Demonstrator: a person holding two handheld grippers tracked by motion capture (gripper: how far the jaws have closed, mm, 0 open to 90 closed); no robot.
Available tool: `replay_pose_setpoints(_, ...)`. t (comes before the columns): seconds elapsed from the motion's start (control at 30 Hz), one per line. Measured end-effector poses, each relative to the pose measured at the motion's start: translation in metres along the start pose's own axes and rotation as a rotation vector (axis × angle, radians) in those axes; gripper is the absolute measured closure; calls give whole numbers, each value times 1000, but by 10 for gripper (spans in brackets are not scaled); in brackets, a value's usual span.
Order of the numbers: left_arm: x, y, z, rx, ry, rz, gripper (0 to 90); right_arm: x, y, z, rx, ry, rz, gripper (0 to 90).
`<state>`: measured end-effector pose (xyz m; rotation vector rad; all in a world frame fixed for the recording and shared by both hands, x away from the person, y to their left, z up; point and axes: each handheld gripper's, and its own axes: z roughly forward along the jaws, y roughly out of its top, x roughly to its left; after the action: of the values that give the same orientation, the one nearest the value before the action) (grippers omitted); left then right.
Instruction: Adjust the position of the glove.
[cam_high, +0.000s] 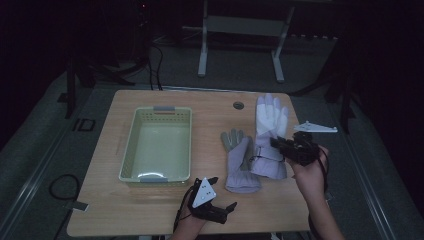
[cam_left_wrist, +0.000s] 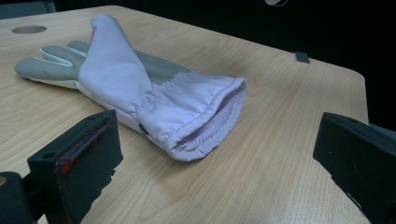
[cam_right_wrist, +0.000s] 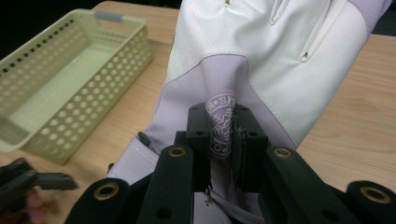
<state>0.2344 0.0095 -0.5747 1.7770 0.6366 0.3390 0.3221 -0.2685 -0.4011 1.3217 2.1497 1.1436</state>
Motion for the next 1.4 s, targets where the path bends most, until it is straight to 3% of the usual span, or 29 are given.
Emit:
replay_pose_setpoints(0.03, 0, 0, 0, 0, -1, 0, 13, 9, 2, 6, 9, 17, -6, 793)
replay_pose_setpoints(0.17, 0, 0, 0, 0, -2, -1, 14, 23, 2, 16, 37, 33, -17, 793)
replay_pose_setpoints(0.57, -1, 0, 0, 1, 0, 5, 14, 46, -8, 46, 118, 26, -20, 793)
replay_pose_setpoints(0.87, -1, 0, 0, 2, -2, 7, 14, 36, -25, 82, 202, 21, 25, 791)
replay_pose_setpoints(1.07, -1, 0, 0, 3, -5, 6, 13, 34, -37, 104, 275, 21, 21, 787)
replay_pose_setpoints(1.27, -1, 0, 1, 12, 2, 9, 14, 24, -41, 110, 295, 22, 36, 783)
replay_pose_setpoints(1.4, -1, 0, 1, 11, 0, 3, 14, 22, -41, 114, 321, 41, 6, 770)
